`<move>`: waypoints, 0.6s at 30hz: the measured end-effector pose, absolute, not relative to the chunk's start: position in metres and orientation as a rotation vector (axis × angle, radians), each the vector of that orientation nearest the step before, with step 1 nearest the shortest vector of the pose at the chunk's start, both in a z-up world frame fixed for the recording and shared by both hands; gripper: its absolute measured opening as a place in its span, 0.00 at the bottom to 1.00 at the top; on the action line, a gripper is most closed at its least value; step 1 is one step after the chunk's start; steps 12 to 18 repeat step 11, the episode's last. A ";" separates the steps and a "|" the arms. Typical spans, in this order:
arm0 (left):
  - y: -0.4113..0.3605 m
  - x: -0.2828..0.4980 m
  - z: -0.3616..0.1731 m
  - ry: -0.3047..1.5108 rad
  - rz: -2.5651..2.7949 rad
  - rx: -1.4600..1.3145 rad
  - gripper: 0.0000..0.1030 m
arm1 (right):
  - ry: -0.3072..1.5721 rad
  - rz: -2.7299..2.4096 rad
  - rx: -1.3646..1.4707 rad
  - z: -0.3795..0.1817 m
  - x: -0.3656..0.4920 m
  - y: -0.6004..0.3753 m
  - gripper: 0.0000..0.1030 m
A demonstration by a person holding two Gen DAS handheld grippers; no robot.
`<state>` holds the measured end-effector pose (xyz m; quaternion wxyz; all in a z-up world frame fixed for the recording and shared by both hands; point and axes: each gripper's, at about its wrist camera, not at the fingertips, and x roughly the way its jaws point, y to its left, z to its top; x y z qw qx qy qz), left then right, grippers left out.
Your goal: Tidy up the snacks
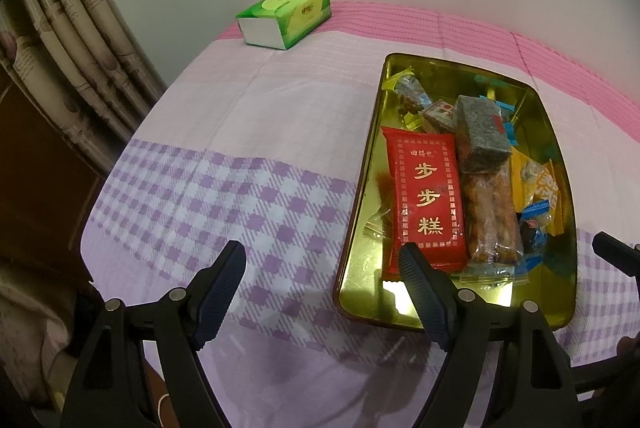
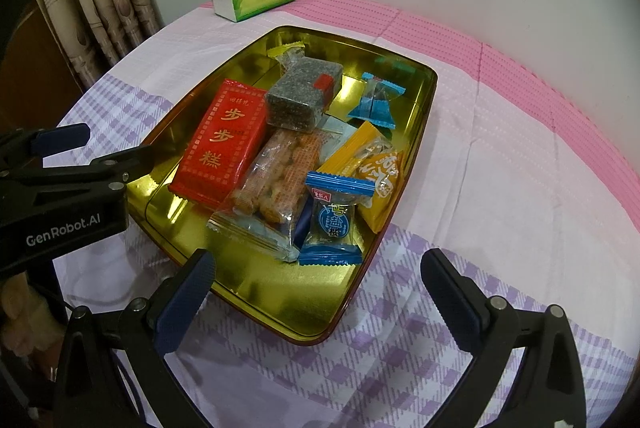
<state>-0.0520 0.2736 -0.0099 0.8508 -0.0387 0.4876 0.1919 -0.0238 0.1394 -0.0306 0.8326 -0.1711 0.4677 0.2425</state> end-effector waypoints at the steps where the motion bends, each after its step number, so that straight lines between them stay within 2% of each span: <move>1: 0.274 -0.052 -0.010 1.027 0.401 -0.085 0.77 | 0.992 0.512 -0.362 -0.031 -0.024 0.139 0.99; 18: 0.274 -0.052 -0.009 1.021 0.387 -0.098 0.77 | 0.996 0.527 -0.355 -0.030 -0.025 0.141 0.99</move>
